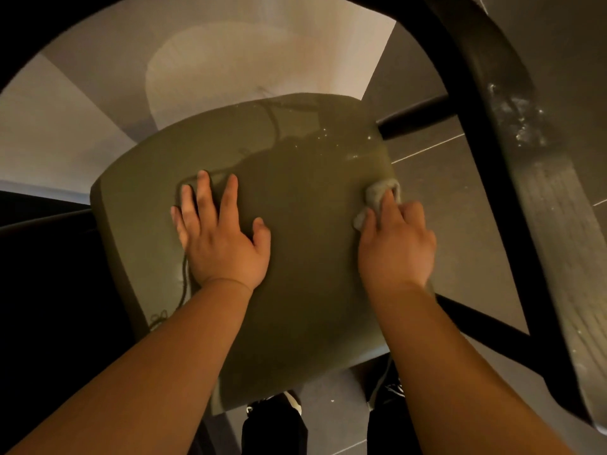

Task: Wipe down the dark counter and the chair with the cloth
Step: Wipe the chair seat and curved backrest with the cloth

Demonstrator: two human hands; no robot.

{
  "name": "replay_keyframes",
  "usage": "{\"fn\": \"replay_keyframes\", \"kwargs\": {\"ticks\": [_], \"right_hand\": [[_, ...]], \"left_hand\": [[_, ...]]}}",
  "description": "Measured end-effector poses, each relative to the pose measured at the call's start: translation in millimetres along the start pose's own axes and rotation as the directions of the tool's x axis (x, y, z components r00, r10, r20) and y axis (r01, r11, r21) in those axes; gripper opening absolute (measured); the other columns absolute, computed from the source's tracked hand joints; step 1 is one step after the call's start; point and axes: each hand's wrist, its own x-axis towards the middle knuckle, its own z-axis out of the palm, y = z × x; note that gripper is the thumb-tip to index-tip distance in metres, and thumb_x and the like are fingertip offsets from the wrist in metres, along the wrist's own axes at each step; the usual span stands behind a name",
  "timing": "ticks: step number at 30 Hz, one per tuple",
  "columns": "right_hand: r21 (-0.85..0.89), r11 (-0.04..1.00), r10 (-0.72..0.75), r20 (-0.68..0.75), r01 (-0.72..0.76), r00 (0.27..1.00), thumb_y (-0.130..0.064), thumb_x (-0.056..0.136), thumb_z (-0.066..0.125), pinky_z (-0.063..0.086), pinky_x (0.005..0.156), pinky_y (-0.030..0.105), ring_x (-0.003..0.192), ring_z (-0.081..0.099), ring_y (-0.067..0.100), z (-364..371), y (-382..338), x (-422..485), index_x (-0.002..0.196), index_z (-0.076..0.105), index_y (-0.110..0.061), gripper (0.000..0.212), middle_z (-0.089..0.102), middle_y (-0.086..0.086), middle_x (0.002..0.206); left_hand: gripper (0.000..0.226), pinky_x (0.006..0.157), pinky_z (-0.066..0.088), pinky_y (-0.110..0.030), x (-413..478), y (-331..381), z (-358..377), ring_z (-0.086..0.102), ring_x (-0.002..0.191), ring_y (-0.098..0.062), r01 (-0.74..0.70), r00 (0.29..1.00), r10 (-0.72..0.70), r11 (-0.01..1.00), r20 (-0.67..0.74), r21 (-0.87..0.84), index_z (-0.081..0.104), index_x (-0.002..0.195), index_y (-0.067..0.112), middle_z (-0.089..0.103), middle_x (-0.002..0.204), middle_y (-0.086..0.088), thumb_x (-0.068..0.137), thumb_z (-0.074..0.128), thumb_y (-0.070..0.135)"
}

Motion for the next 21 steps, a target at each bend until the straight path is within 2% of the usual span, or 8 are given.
{"fn": "replay_keyframes", "kwargs": {"ticks": [3, 6, 9, 13, 17, 21], "right_hand": [[0.016, 0.999, -0.03, 0.0, 0.03, 1.0, -0.041, 0.1, 0.053, 0.045, 0.073, 0.037, 0.08, 0.062, 0.03, 7.4, -21.0, 30.0, 0.133, 0.064, -0.017, 0.043, 0.061, 0.009, 0.107], [0.001, 1.0, -0.008, 0.053, 0.008, 0.999, -0.046, 0.102, 0.05, 0.048, 0.075, 0.038, 0.082, 0.061, 0.027, -1.0, -8.1, 13.8, 0.136, 0.061, -0.02, 0.044, 0.059, 0.006, 0.109], [-0.022, 0.998, 0.059, 0.035, -0.058, 0.998, -0.045, 0.103, 0.05, 0.051, 0.072, 0.04, 0.077, 0.06, 0.028, -15.9, 24.7, -31.9, 0.134, 0.062, -0.017, 0.043, 0.059, 0.007, 0.107], [-0.011, 0.996, 0.089, 0.001, -0.089, 0.996, -0.037, 0.101, 0.057, 0.044, 0.062, 0.035, 0.066, 0.055, 0.031, -13.4, 36.3, -48.9, 0.126, 0.066, -0.011, 0.038, 0.059, 0.01, 0.099], [0.007, 0.998, 0.068, 0.011, -0.068, 0.998, -0.038, 0.1, 0.054, 0.047, 0.071, 0.039, 0.076, 0.059, 0.032, -2.8, -2.7, 9.2, 0.126, 0.062, -0.014, 0.036, 0.057, 0.01, 0.105], [0.015, 0.999, 0.047, 0.043, -0.048, 0.998, -0.043, 0.103, 0.047, 0.049, 0.078, 0.042, 0.087, 0.06, 0.029, 3.8, -28.9, 39.6, 0.135, 0.056, -0.017, 0.042, 0.055, 0.008, 0.115]], "left_hand": [[0.074, 0.131, 0.004, -0.056, -0.9, 2.0, -0.1, 0.005, 0.161, -0.036, 0.006, 1.0, -0.006, 1.0, 0.005, -0.003, 0.027, 0.164, 0.029, 0.01, 0.176, -0.009, 0.096, 0.042, 0.052], [0.074, 0.131, 0.003, -0.056, -1.1, 2.4, -0.4, 0.004, 0.162, -0.034, 0.012, 1.0, -0.012, 1.0, 0.012, 0.012, 0.024, 0.164, 0.031, 0.008, 0.176, -0.007, 0.096, 0.04, 0.054], [0.074, 0.131, 0.002, -0.055, -0.9, 2.4, -1.5, 0.004, 0.162, -0.034, 0.015, 1.0, -0.015, 1.0, 0.011, -0.001, 0.025, 0.165, 0.031, 0.008, 0.176, -0.007, 0.096, 0.044, 0.053], [0.073, 0.131, 0.001, -0.054, -1.6, 2.1, -0.4, 0.005, 0.162, -0.034, 0.017, 1.0, -0.017, 1.0, -0.003, -0.015, 0.026, 0.165, 0.031, 0.009, 0.176, -0.006, 0.097, 0.045, 0.052], [0.072, 0.131, 0.002, -0.053, -1.9, 1.4, -0.2, 0.006, 0.162, -0.033, 0.021, 1.0, -0.022, 0.999, -0.018, -0.032, 0.028, 0.164, 0.033, 0.01, 0.176, -0.005, 0.096, 0.045, 0.052], [0.074, 0.131, 0.002, -0.053, -1.5, 1.7, 0.8, 0.005, 0.161, -0.032, 0.022, 1.0, -0.023, 1.0, -0.017, -0.02, 0.027, 0.164, 0.034, 0.01, 0.176, -0.004, 0.095, 0.042, 0.055]]}}
